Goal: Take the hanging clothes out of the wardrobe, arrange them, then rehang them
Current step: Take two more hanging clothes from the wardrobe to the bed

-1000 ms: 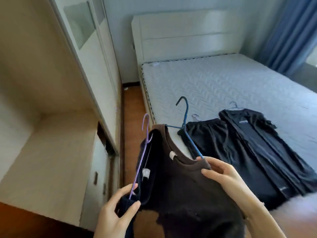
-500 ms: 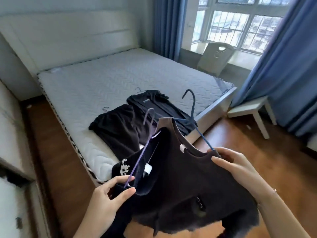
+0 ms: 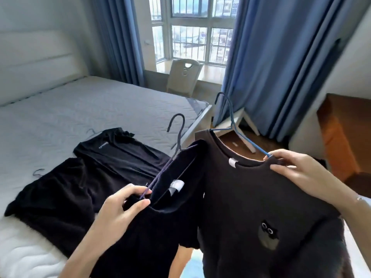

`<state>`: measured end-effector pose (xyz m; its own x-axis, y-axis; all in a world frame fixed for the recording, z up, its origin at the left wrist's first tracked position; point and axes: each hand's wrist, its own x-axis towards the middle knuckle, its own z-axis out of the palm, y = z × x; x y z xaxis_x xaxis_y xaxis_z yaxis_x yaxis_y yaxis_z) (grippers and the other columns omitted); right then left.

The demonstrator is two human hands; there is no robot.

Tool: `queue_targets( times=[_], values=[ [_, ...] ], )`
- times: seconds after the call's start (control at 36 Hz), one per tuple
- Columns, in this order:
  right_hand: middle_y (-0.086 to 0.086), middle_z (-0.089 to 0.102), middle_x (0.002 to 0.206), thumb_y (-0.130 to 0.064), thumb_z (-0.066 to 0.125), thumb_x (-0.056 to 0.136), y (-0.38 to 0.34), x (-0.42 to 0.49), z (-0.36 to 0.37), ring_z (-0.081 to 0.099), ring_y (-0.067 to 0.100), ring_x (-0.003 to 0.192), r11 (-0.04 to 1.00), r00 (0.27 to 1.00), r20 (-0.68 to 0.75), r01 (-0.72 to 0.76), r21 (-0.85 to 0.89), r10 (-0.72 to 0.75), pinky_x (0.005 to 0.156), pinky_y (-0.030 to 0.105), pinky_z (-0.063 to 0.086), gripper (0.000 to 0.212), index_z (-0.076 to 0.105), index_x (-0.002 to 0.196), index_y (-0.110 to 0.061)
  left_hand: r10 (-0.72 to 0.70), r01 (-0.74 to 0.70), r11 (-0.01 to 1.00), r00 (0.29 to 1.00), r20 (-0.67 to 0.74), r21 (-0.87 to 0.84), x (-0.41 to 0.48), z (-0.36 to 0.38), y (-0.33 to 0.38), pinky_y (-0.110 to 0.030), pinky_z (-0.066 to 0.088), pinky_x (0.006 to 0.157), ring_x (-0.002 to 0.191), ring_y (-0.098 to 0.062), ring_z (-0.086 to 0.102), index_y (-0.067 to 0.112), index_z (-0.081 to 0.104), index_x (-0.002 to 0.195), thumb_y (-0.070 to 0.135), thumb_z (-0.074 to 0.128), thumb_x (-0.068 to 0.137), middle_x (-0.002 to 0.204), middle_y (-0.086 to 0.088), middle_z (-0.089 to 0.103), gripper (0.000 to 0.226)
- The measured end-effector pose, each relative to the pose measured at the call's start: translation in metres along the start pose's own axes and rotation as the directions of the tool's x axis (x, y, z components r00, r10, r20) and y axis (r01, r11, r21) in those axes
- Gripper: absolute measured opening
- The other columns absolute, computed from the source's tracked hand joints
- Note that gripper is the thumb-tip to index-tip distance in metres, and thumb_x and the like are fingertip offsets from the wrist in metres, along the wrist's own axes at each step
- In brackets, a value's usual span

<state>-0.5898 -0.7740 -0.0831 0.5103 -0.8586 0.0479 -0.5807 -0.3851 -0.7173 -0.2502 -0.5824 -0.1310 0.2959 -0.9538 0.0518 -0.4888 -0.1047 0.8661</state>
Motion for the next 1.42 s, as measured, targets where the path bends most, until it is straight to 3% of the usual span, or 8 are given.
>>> queue_targets(
  times=[0.08, 0.36, 0.78, 0.86, 1.03, 1.14, 1.22, 1.42],
  values=[
    [-0.011, 0.069, 0.091, -0.011, 0.061, 0.087, 0.023, 0.053, -0.025, 0.065, 0.009, 0.089, 0.976, 0.999, -0.030, 0.024, -0.218, -0.031, 0.084, 0.027, 0.049, 0.019, 0.063, 0.097, -0.027, 0.044, -0.046, 0.997, 0.999, 0.021, 0.064, 0.064, 0.012, -0.003, 0.002, 0.034, 0.079, 0.093, 0.000, 0.061, 0.025, 0.070, 0.084, 0.008, 0.068, 0.084, 0.093, 0.010, 0.068, 0.017],
    [-0.007, 0.069, 0.105, -0.017, 0.057, 0.089, 0.086, 0.239, -0.098, 0.063, 0.029, 0.100, 0.814, 0.972, -0.235, -0.137, -0.564, 0.001, 0.081, 0.042, 0.049, 0.019, 0.062, 0.104, -0.028, 0.027, -0.005, 0.951, 0.998, -0.065, 0.309, 0.259, 0.045, -0.018, -0.029, 0.045, 0.072, 0.091, 0.000, 0.056, 0.040, 0.054, 0.090, 0.020, 0.060, 0.088, 0.098, 0.023, 0.059, 0.022],
    [0.009, 0.074, 0.088, -0.017, 0.061, 0.087, 0.214, 0.547, -0.139, 0.066, 0.033, 0.085, 0.908, 0.951, -0.249, 0.066, -0.415, -0.182, 0.071, 0.029, 0.038, 0.012, 0.068, 0.097, -0.020, -0.087, 0.195, 0.907, 0.954, -0.288, 0.373, 0.487, 0.086, -0.044, -0.021, 0.040, 0.071, 0.087, -0.004, 0.059, 0.035, 0.064, 0.083, 0.024, 0.060, 0.090, 0.105, 0.024, 0.056, 0.013],
    [-0.001, 0.073, 0.086, -0.016, 0.061, 0.087, 0.239, 0.632, -0.143, 0.064, 0.003, 0.083, 0.938, 0.957, -0.186, 0.159, -0.307, -0.223, 0.083, 0.022, 0.043, 0.019, 0.066, 0.091, -0.034, -0.151, 0.265, 0.911, 0.927, -0.343, 0.317, 0.532, 0.092, -0.051, -0.016, 0.037, 0.079, 0.089, -0.004, 0.059, 0.033, 0.065, 0.083, 0.022, 0.061, 0.088, 0.099, 0.020, 0.062, 0.013],
    [0.008, 0.073, 0.097, -0.007, 0.062, 0.086, 0.259, 0.800, -0.136, 0.050, -0.030, 0.077, 0.938, 0.952, -0.024, 0.297, -0.180, -0.306, 0.079, 0.000, 0.036, 0.017, 0.069, 0.101, -0.012, -0.266, 0.449, 0.864, 0.792, -0.549, 0.228, 0.615, 0.099, -0.055, -0.031, 0.039, 0.076, 0.091, -0.015, 0.061, 0.031, 0.066, 0.085, 0.016, 0.063, 0.088, 0.092, 0.009, 0.070, 0.016],
    [-0.024, 0.071, 0.088, -0.010, 0.062, 0.085, 0.242, 0.888, -0.116, 0.049, -0.030, 0.076, 0.943, 0.947, 0.064, 0.319, -0.095, -0.314, 0.078, -0.002, 0.034, 0.037, 0.065, 0.090, -0.047, -0.343, 0.532, 0.843, 0.642, -0.686, 0.077, 0.661, 0.096, -0.063, -0.029, 0.038, 0.080, 0.094, -0.020, 0.061, 0.030, 0.064, 0.083, 0.012, 0.060, 0.090, 0.093, 0.003, 0.069, 0.020],
    [-0.004, 0.071, 0.094, -0.008, 0.062, 0.085, 0.227, 0.948, -0.088, 0.053, -0.024, 0.077, 0.937, 0.931, 0.128, 0.348, -0.035, -0.341, 0.078, -0.004, 0.033, 0.033, 0.059, 0.085, -0.042, -0.361, 0.560, 0.828, 0.529, -0.768, -0.004, 0.688, 0.084, -0.077, -0.025, 0.036, 0.089, 0.100, -0.016, 0.059, 0.033, 0.061, 0.078, 0.010, 0.058, 0.090, 0.091, 0.007, 0.066, 0.027],
    [-0.005, 0.067, 0.096, -0.027, 0.059, 0.081, 0.198, 1.080, 0.001, 0.062, 0.024, 0.103, 0.917, 0.887, 0.253, 0.399, 0.000, -0.386, 0.102, 0.040, 0.043, 0.031, 0.058, 0.082, -0.057, -0.428, 0.647, 0.756, 0.380, -0.820, -0.095, 0.742, 0.035, -0.134, -0.028, 0.031, 0.098, 0.106, -0.017, 0.057, 0.020, 0.067, 0.087, 0.013, 0.057, 0.092, 0.085, 0.024, 0.066, 0.013]
  ],
)
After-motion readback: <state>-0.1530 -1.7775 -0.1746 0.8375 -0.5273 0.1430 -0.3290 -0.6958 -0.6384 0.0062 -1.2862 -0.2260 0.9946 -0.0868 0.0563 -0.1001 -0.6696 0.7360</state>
